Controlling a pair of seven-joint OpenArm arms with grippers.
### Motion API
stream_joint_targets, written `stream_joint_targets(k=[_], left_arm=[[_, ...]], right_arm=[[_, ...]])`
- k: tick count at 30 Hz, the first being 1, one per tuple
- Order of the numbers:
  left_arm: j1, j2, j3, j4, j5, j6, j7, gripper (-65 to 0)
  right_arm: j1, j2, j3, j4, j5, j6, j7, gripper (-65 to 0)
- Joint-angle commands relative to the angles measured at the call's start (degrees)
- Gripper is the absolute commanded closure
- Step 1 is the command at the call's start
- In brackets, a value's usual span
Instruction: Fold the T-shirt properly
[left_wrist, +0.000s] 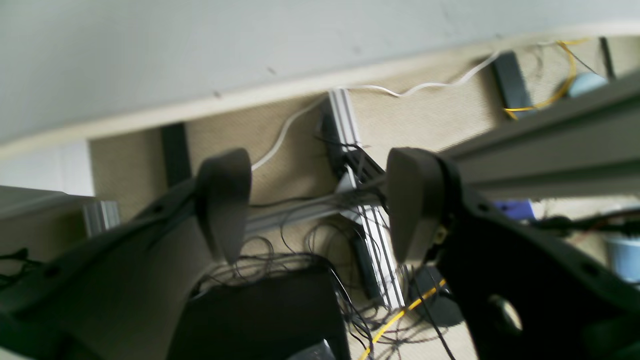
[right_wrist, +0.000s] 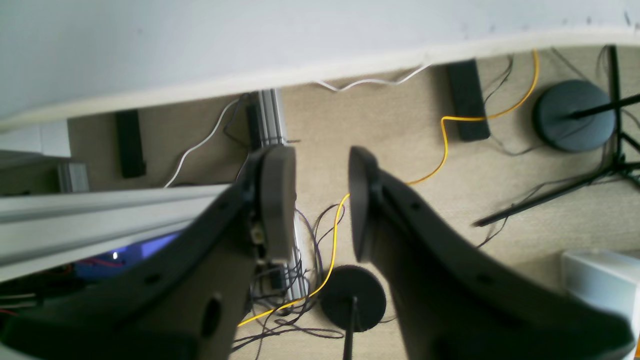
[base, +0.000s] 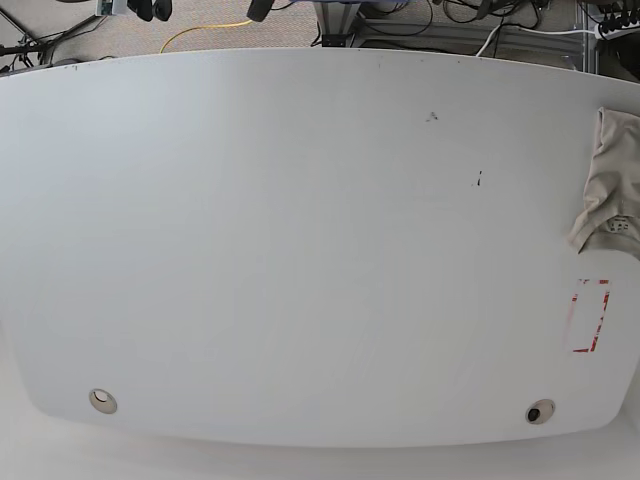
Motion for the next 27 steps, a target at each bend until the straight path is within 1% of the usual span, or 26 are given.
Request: stream_joint_targets(k=[1, 2, 3, 5, 8, 11, 14, 16, 18, 19, 20, 21, 23, 25, 27], left_arm=[[1.2, -1.0, 0.3, -3.6, -0.6, 0.5, -1.0, -38.5], [1.0, -1.5, 0.9, -6.6, -0.6, 0.5, -1.0, -38.5], [0.1, -1.7, 2.0, -10.6, -0.6, 0.5, -1.0, -38.5], [-4.6, -2.8, 3.2, -17.5, -0.6, 0.6, -1.0, -38.5], [-10.7, -3.1, 3.3, -28.5, -0.6, 0.6, -1.0, -38.5], [-17.9, -3.3, 3.3, -38.9, -0.5, 0.6, -1.0, -38.5], [-25.3, -3.9, 3.3, -50.6, -0.5, 0.6, -0.9, -38.5], [-30.9, -4.5, 3.3, -59.4, -0.5, 0.6, -0.9, -38.5], [-34.7, -4.5, 3.3, -65.8, -0.5, 0.6, -0.9, -38.5], [-37.9, -4.6, 3.3, -70.7, -0.5, 0.8, -0.9, -38.5], [-40.2, -4.6, 3.2, -74.7, -0.5, 1.3, -0.9, -38.5], [-42.9, -4.7, 3.2, -79.5, -0.5, 2.7, -0.9, -38.5], [-48.3, -6.3, 3.2, -88.7, -0.4, 5.4, -1.0, -38.8], [-52.1, -6.9, 3.2, -94.2, -0.3, 6.7, -1.0, -38.8], [-55.9, -7.1, 3.2, -98.6, -0.3, 8.0, -1.0, -38.8]], right_arm=[[-1.4, 0.3, -1.6, -3.2, 0.5, 0.6, 1.2, -17.3], [-1.4, 0.4, -2.6, -5.7, 0.3, 0.6, 1.3, -17.3], [-1.4, 1.2, -3.7, -9.1, 0.3, 0.6, 2.0, -17.3], [0.0, 3.7, -6.9, -15.6, 0.3, 0.6, 4.5, -17.3], [2.4, 6.7, -11.0, -24.4, 0.2, 0.6, 7.0, -17.3], [6.6, 8.0, -13.4, -31.7, -0.3, 0.6, 7.8, -17.3], [10.8, 9.7, -16.7, -39.5, -4.6, 0.6, 9.0, -17.3], [14.0, 9.8, -18.2, -45.4, -7.4, 0.6, 11.6, -17.3], [16.1, 9.9, -18.5, -48.5, -9.4, 0.6, 13.2, -17.3], [17.8, 10.0, -18.5, -50.6, -10.9, 0.2, 13.6, -17.3], [18.9, 9.8, -18.5, -52.1, -12.1, -0.6, 13.6, -17.3], [20.0, 9.8, -18.5, -53.9, -13.1, -1.4, 13.6, -17.3], [21.8, 9.8, -18.5, -56.8, -15.0, -2.0, 13.8, -17.3], [23.8, 9.7, -18.5, -58.9, -16.6, -2.1, 13.6, -17.3], [26.8, 9.7, -18.5, -63.3, -18.9, -3.8, 13.6, -17.3]])
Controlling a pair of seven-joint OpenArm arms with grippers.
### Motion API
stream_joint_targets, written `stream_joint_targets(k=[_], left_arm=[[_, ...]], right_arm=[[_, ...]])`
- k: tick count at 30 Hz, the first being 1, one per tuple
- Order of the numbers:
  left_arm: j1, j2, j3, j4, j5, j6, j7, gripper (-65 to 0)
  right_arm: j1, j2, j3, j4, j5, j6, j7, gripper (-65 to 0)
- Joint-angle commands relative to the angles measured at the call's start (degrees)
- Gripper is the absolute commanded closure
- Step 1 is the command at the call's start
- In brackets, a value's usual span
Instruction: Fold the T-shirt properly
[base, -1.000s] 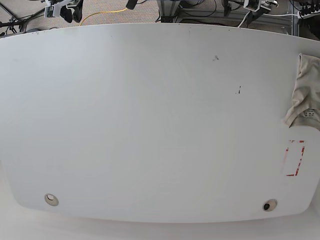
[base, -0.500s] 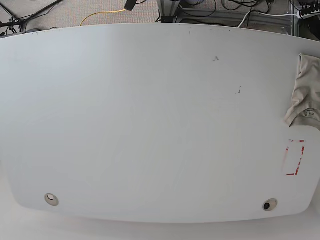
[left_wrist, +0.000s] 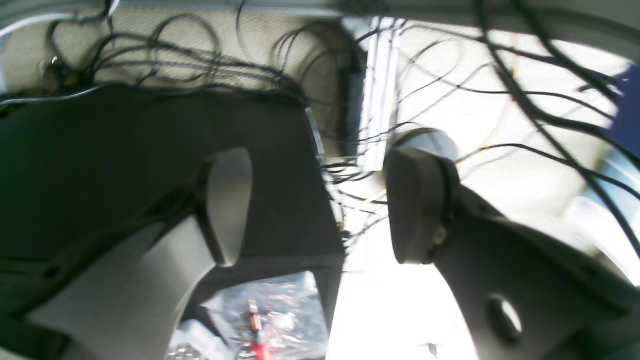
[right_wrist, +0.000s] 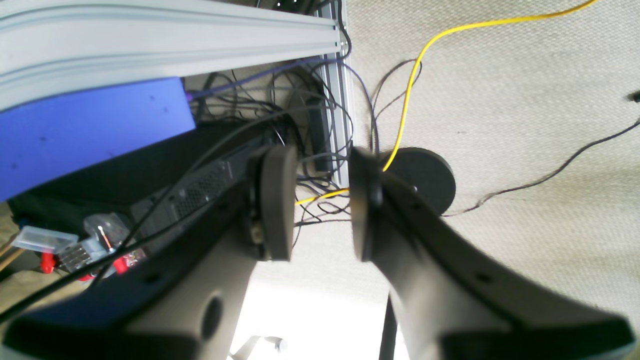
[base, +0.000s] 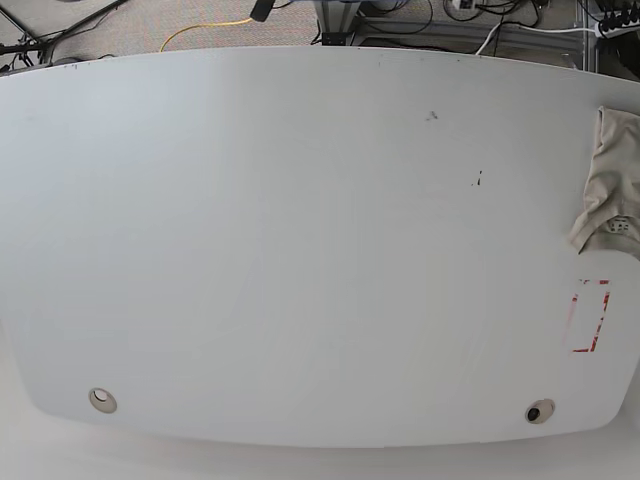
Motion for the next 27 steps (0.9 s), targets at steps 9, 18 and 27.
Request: stream_joint_targets(k=[9, 18, 27], left_arm=[[-5.3, -0.7, 0.1, -3.4, 0.1, 5.3, 6.1, -38.8], [-6.8, -0.6, 6.0, -3.6, 0.0, 5.4, 6.6, -38.8], [-6.9, 0.2, 6.2, -3.6, -0.1, 5.4, 6.6, -38.8]], right_arm=[[8.9, 0.2, 0.1, -15.2, -6.2, -7.0, 0.6, -17.6], [10.3, -1.4, 0.1, -16.4, -8.3, -10.9, 0.2, -17.8], [10.3, -3.4, 0.1, -16.4, -11.6, -14.2, 0.2, -17.8]])
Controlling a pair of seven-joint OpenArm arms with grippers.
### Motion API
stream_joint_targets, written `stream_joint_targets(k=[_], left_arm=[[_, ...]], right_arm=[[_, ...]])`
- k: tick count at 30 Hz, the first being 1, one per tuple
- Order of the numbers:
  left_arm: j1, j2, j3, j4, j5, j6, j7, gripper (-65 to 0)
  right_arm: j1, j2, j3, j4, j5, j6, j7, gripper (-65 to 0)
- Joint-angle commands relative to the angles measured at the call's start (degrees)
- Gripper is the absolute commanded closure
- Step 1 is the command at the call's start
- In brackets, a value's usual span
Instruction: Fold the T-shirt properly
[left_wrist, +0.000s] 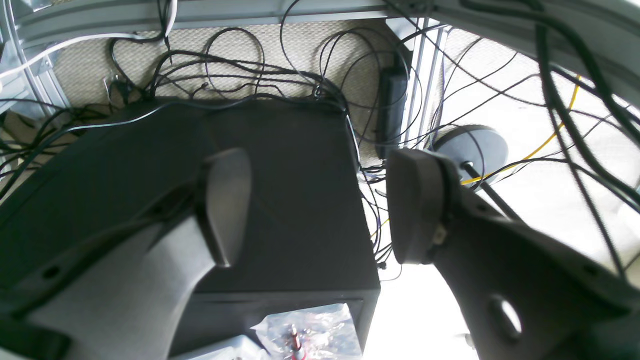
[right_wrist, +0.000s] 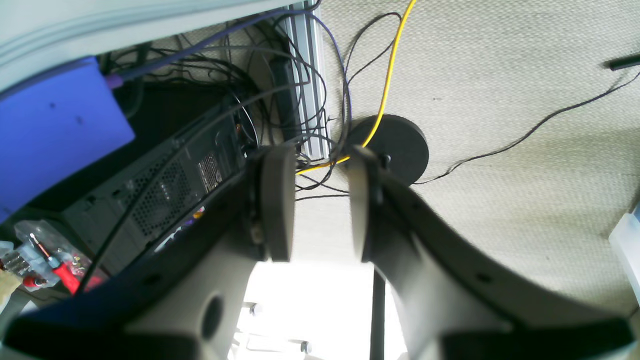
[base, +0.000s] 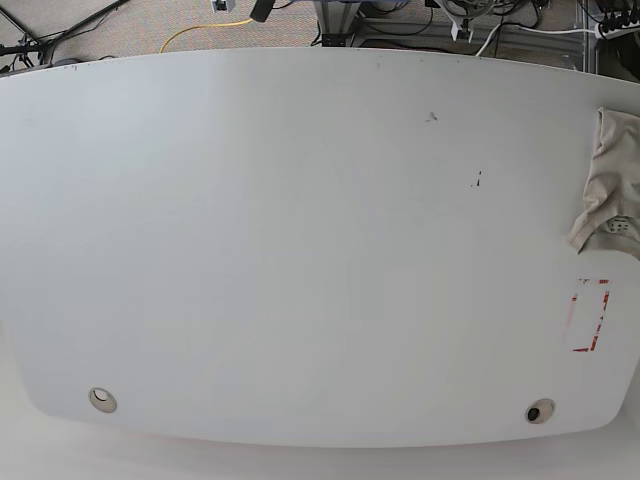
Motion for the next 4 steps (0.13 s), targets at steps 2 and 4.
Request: stream_joint_targets(k=[2, 4], left_arm=[[0.4, -0.2, 0.1, 0.0, 0.0, 0.0, -0.2, -38.8], [0.4, -0.1, 0.1, 0.0, 0.0, 0.0, -0.2, -38.8]], right_arm=[[-0.6, 0.3, 0.1, 0.1, 0.2, -0.3, 0.3, -17.8], [-0.6, 0.2, 0.1, 0.1, 0.2, -0.3, 0.5, -17.8]])
